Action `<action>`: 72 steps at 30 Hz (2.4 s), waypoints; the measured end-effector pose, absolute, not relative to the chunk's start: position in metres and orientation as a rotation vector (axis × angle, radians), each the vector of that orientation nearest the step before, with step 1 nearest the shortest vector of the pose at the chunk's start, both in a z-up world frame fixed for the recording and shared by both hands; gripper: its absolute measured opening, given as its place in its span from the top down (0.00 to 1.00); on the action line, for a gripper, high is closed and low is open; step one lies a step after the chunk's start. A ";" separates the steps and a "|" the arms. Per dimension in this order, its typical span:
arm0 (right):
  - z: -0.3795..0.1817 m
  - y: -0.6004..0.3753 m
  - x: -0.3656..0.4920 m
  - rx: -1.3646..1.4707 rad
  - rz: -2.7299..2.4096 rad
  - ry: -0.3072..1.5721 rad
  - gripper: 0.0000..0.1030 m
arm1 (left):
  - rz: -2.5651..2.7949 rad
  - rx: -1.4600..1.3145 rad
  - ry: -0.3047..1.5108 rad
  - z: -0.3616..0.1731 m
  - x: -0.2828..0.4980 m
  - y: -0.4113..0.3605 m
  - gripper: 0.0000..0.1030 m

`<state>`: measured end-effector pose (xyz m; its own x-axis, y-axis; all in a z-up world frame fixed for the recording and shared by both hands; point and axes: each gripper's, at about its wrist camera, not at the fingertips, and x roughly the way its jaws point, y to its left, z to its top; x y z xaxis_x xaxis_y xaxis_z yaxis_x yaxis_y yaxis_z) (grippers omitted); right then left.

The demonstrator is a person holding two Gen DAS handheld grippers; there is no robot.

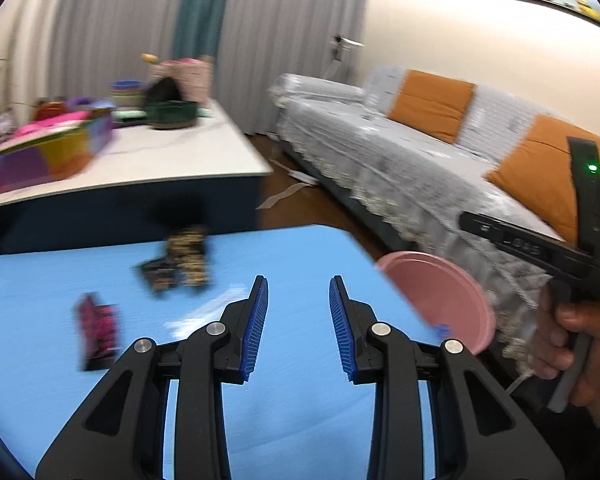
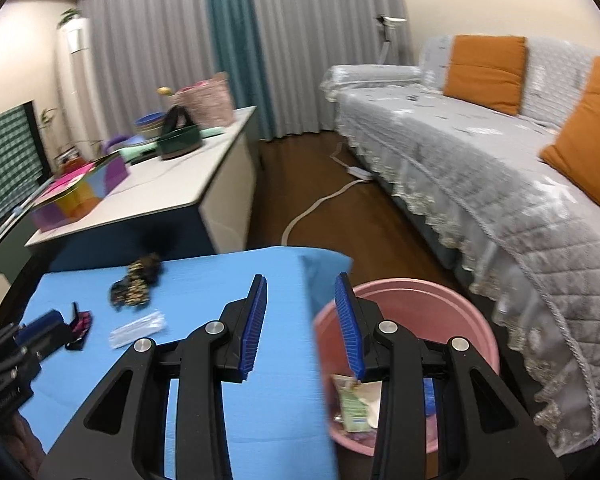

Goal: Collect trash
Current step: 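Move both open tools back over the table toward the remaining trash, then grasp the pink-printed packet with the left tool while the right tool grasps the black-and-gold cloth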

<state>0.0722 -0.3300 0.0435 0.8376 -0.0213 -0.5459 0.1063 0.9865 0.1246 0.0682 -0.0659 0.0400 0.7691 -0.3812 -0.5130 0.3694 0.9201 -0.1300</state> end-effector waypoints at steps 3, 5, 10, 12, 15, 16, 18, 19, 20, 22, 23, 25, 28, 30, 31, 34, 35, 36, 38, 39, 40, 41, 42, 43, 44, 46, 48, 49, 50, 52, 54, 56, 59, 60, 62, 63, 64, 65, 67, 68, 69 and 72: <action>0.039 -0.308 0.080 0.147 -0.015 0.581 0.64 | -0.290 0.006 0.545 0.032 0.066 -0.037 0.69; 0.035 -0.294 0.086 0.147 0.019 0.589 0.64 | -0.230 0.009 0.560 0.023 0.070 -0.020 0.69; 0.029 -0.265 0.100 0.143 0.080 0.595 0.64 | -0.148 0.020 0.562 0.012 0.078 0.010 0.69; 0.026 -0.255 0.105 0.138 0.100 0.597 0.64 | -0.131 0.012 0.571 0.008 0.082 0.017 0.69; 0.019 -0.239 0.113 0.133 0.128 0.605 0.64 | -0.087 -0.016 0.592 -0.002 0.089 0.033 0.69; 0.016 -0.235 0.116 0.133 0.137 0.610 0.64 | -0.072 -0.022 0.604 -0.006 0.092 0.036 0.69; 0.008 -0.227 0.121 0.133 0.154 0.626 0.65 | -0.040 -0.046 0.632 -0.014 0.098 0.045 0.69; 0.003 -0.222 0.125 0.134 0.162 0.638 0.65 | -0.038 -0.060 0.636 -0.015 0.100 0.048 0.69; 0.001 -0.220 0.127 0.137 0.166 0.646 0.65 | -0.040 -0.075 0.643 -0.017 0.103 0.050 0.69; -0.007 -0.214 0.133 0.147 0.180 0.662 0.64 | -0.050 -0.071 0.667 -0.022 0.109 0.048 0.69; -0.010 -0.211 0.136 0.150 0.186 0.668 0.64 | -0.047 -0.061 0.675 -0.024 0.112 0.047 0.69; -0.015 -0.206 0.143 0.157 0.194 0.679 0.65 | -0.040 -0.051 0.692 -0.029 0.116 0.044 0.69; -0.022 -0.198 0.153 0.175 0.220 0.699 0.64 | -0.015 -0.030 0.744 -0.039 0.125 0.042 0.69; -0.025 -0.188 0.163 0.170 0.247 0.707 0.65 | -0.005 -0.032 0.763 -0.044 0.129 0.043 0.69; -0.026 -0.186 0.166 0.168 0.254 0.707 0.65 | 0.004 -0.033 0.772 -0.046 0.131 0.044 0.70; -0.032 -0.175 0.180 0.170 0.276 0.716 0.65 | 0.014 -0.034 0.779 -0.048 0.137 0.046 0.79; -0.036 -0.171 0.187 0.175 0.284 0.726 0.65 | 0.013 -0.033 0.777 -0.047 0.138 0.046 0.80; -0.039 -0.168 0.191 0.178 0.289 0.733 0.65 | 0.013 -0.029 0.774 -0.047 0.140 0.045 0.81; -0.044 -0.163 0.200 0.183 0.302 0.748 0.65 | 0.020 -0.022 0.762 -0.045 0.141 0.046 0.85; -0.046 -0.159 0.205 0.184 0.311 0.756 0.65 | 0.026 -0.022 0.756 -0.043 0.141 0.047 0.88; -0.047 -0.156 0.209 0.180 0.318 0.764 0.65 | 0.036 -0.027 0.748 -0.041 0.141 0.049 0.90; -0.049 -0.153 0.213 0.175 0.320 0.770 0.65 | 0.046 -0.032 0.740 -0.039 0.142 0.050 0.93; -0.050 -0.150 0.218 0.171 0.321 0.780 0.65 | 0.056 -0.036 0.732 -0.038 0.142 0.053 0.94; -0.052 -0.148 0.221 0.174 0.324 0.786 0.65 | 0.065 -0.039 0.727 -0.036 0.143 0.054 0.97; -0.054 -0.146 0.226 0.181 0.331 0.796 0.65 | 0.072 -0.043 0.723 -0.035 0.143 0.056 0.99; -0.058 -0.143 0.233 0.183 0.334 0.815 0.65 | 0.074 -0.056 0.724 -0.035 0.144 0.059 0.99; -0.063 -0.139 0.239 0.178 0.335 0.833 0.65 | 0.079 -0.055 0.722 -0.035 0.144 0.060 0.99; -0.065 -0.138 0.241 0.181 0.337 0.842 0.65 | 0.078 -0.055 0.721 -0.035 0.144 0.060 0.99; -0.067 -0.137 0.243 0.183 0.339 0.849 0.64 | 0.077 -0.055 0.721 -0.035 0.145 0.060 0.99; -0.070 -0.136 0.245 0.176 0.338 0.866 0.72 | 0.079 -0.058 0.720 -0.034 0.145 0.061 0.99; -0.071 -0.135 0.243 0.164 0.339 0.866 0.93 | 0.076 -0.063 0.718 -0.033 0.145 0.062 0.99; -0.069 -0.137 0.240 0.161 0.337 0.854 0.96 | 0.073 -0.066 0.715 -0.032 0.145 0.061 0.99; -0.060 -0.140 0.234 0.148 0.335 0.825 0.97 | 0.061 -0.068 0.707 -0.029 0.144 0.060 0.99; -0.057 -0.142 0.231 0.142 0.333 0.813 0.97 | 0.057 -0.069 0.705 -0.028 0.144 0.060 0.99; -0.049 -0.145 0.223 0.133 0.327 0.793 0.97 | 0.047 -0.068 0.695 -0.025 0.142 0.058 0.99; -0.046 -0.146 0.220 0.129 0.325 0.786 0.97 | 0.043 -0.068 0.689 -0.023 0.140 0.057 0.99; -0.041 -0.148 0.216 0.119 0.321 0.776 0.97 | 0.040 -0.068 0.684 -0.021 0.139 0.056 0.99; -0.036 -0.150 0.211 0.108 0.318 0.767 0.97 | 0.036 -0.069 0.679 -0.018 0.138 0.055 0.99; -0.028 -0.154 0.203 0.092 0.312 0.755 0.97 | 0.028 -0.073 0.667 -0.013 0.134 0.054 0.99; -0.025 -0.156 0.200 0.086 0.309 0.750 0.97 | 0.022 -0.077 0.662 -0.011 0.132 0.054 0.99; -0.020 -0.159 0.195 0.078 0.303 0.742 0.97 | 0.013 -0.081 0.654 -0.007 0.130 0.053 0.99; -0.005 -0.169 0.180 0.070 0.287 0.719 0.97 | -0.012 -0.084 0.639 -0.001 0.123 0.048 0.99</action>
